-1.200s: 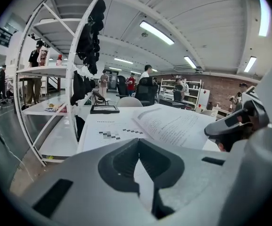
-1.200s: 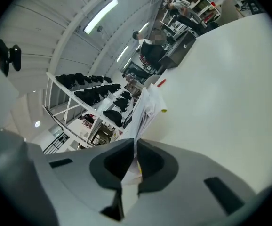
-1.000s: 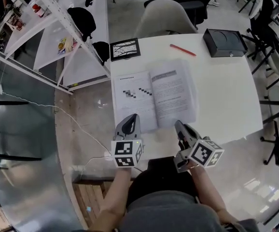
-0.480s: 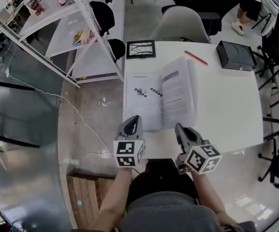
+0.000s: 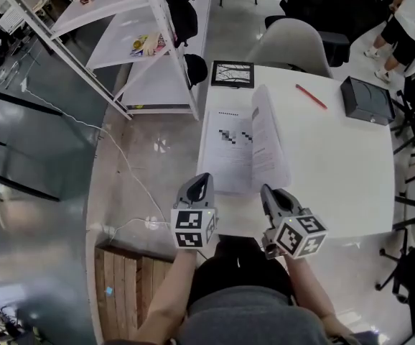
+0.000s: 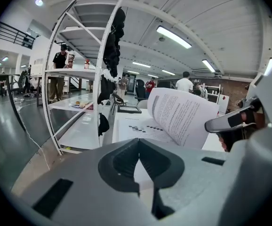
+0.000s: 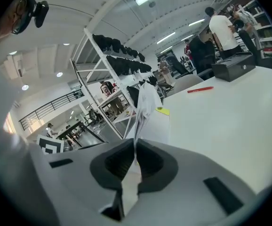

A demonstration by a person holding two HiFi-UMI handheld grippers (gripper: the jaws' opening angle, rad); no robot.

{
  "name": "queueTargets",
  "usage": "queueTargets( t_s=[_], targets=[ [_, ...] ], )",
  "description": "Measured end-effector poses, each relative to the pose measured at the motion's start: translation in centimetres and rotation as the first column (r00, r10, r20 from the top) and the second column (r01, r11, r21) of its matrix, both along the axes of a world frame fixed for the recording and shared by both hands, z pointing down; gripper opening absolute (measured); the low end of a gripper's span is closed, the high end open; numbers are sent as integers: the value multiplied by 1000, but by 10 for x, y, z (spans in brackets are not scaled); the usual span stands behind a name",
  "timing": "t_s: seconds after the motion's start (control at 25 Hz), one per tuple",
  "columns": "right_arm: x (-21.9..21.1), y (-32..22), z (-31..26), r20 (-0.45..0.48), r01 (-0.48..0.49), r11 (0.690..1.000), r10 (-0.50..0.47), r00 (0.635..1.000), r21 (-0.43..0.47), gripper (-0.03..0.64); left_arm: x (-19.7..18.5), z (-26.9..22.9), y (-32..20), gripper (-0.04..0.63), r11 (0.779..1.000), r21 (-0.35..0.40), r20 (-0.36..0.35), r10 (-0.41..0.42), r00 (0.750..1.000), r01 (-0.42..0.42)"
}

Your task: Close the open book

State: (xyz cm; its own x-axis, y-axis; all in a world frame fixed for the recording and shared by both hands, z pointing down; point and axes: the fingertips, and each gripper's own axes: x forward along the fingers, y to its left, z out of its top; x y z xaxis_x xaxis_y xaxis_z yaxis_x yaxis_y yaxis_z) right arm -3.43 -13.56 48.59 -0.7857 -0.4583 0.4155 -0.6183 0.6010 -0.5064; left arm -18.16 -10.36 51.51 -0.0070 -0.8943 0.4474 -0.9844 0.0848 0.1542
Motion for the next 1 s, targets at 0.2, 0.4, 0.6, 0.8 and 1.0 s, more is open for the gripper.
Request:
queueTargets(
  t_s=[0.2,0.4,0.6,0.8,1.0],
  targets=[
    [-14,4,6,-20,41,999,-41,999,-8,17,-10,3,9,6,999,-10,-3,-38,999,38],
    [-25,7,12,-40,77,997,-78,996,-26,17,-15,1,14,6,998,-10,-11,-66,998,66],
    [-37,7,22,-43,105,992,-108,993,-71,17,-17,3,15,6,997,-14,-5,-76,997,76],
    [-52,14,32,-91,175,982,-182,979,-76,17,-18,6,21,6,996,-26,-6,-91,996,91],
    [-64,19,42,-157,239,967,-250,956,-84,18,-23,8,25,6,992,-33,-13,-118,993,118]
  ],
)
